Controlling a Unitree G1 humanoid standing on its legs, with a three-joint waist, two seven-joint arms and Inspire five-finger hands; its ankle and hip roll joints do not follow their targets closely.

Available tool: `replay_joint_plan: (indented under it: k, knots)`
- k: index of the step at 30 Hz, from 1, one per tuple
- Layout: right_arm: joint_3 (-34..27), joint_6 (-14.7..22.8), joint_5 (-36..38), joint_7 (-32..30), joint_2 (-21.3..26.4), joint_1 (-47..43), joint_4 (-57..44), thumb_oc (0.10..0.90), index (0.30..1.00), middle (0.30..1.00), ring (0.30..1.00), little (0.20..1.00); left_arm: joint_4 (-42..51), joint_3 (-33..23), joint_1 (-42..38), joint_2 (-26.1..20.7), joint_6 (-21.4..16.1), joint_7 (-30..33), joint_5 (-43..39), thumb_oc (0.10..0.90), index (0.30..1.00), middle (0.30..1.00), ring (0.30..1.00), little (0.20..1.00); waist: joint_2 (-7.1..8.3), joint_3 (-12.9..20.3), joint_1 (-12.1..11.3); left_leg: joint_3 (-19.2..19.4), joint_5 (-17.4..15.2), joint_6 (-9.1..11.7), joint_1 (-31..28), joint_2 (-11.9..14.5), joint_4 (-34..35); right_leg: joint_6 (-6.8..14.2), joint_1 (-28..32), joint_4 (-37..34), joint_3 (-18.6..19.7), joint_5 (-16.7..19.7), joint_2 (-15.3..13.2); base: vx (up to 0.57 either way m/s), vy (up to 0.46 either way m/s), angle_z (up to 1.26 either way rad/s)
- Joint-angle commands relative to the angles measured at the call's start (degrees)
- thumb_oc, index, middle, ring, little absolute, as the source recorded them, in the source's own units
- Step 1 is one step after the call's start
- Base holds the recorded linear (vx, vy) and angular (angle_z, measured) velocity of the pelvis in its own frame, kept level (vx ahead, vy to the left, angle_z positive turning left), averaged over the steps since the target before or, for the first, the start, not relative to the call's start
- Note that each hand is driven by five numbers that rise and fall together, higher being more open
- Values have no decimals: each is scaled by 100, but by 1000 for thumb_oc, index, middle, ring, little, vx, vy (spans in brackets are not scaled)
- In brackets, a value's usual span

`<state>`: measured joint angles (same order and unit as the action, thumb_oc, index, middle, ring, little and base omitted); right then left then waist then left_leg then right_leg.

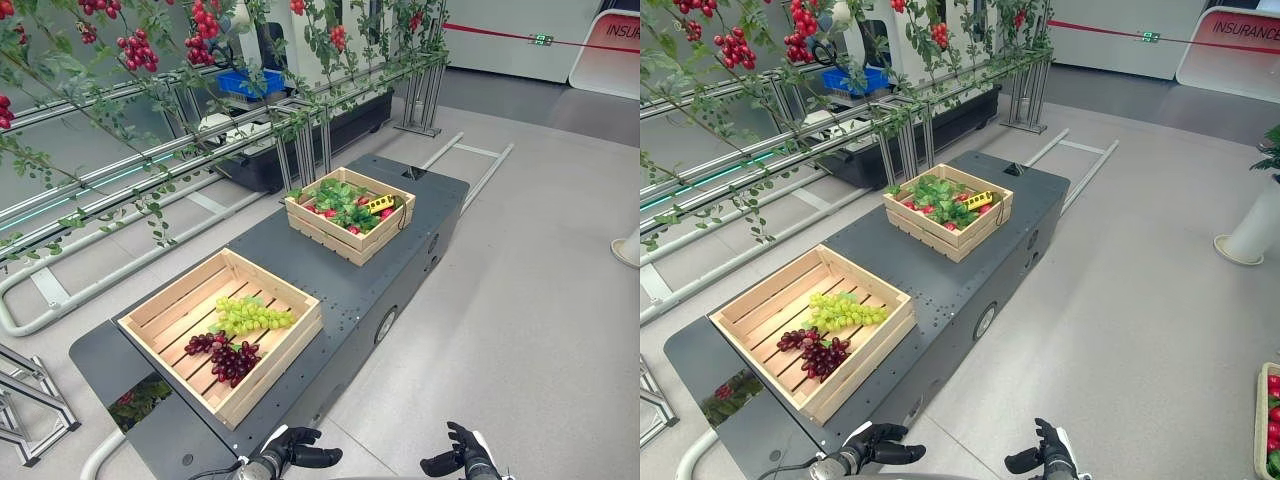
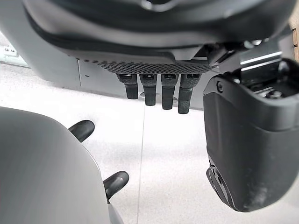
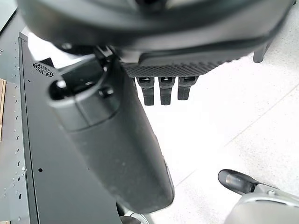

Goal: Pick up the fruits from the basket on one side to the basket on the other side

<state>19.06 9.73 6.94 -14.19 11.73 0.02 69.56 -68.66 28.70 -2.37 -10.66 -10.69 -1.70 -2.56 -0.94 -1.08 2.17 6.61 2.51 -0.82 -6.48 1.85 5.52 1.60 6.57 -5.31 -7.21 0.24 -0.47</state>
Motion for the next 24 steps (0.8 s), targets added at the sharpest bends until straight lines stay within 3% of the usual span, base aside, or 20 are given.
replay_joint_plan:
  k: [1, 5, 7, 11, 17, 24]
  knots:
    - [213, 318, -212, 16, -75, -475, 212, 800, 900, 900, 900, 900, -204, 87, -342, 142, -540, 0, 61, 800, 900, 900, 900, 900, 68, -283, -34, -94, -679, -134, -162, -114, -52, 26, 142, 31, 20, -163, -155, 0, 0, 0]
    - [252, 289, -181, 12, -51, -539, 172, 800, 900, 900, 900, 900, -77, 202, -411, 102, -895, 17, 79, 800, 900, 900, 900, 900, 60, -340, -49, -104, -660, -126, -137, -111, -52, 28, 120, 31, 11, -152, -165, 0, 0, 0]
    - [270, 258, -173, 19, -16, -559, 108, 800, 900, 900, 900, 900, 232, 277, -477, 46, -1591, -309, -333, 800, 900, 900, 900, 900, 51, -395, -77, -138, -655, -128, -117, -118, -52, 29, 105, 31, -9, -148, -169, 0, 0, 0]
    - [290, 173, -172, 30, 73, -535, -40, 800, 900, 900, 900, 900, 931, 354, -517, -128, -2209, -405, -660, 800, 900, 900, 900, 900, 29, -451, -121, -188, -638, -129, -61, -134, -52, 26, 67, 31, -41, -142, -175, 2, 11, 4]
    - [291, 17, 35, -43, 287, -519, -405, 800, 900, 900, 900, 900, 3009, -224, -568, -557, -2228, -508, -2647, 800, 900, 900, 900, 900, -16, -655, -299, -381, -544, -132, 147, -176, -52, -21, -101, 93, -177, -139, -212, -23, 42, 10]
    - [300, 29, 219, -160, 328, -451, -636, 800, 900, 900, 900, 900, 4608, -1112, -823, -797, -2346, -210, -3201, 800, 900, 900, 900, 900, 53, -841, -464, -582, -478, -129, 279, -192, -52, -56, -175, 125, -344, -130, -251, 28, 29, 20]
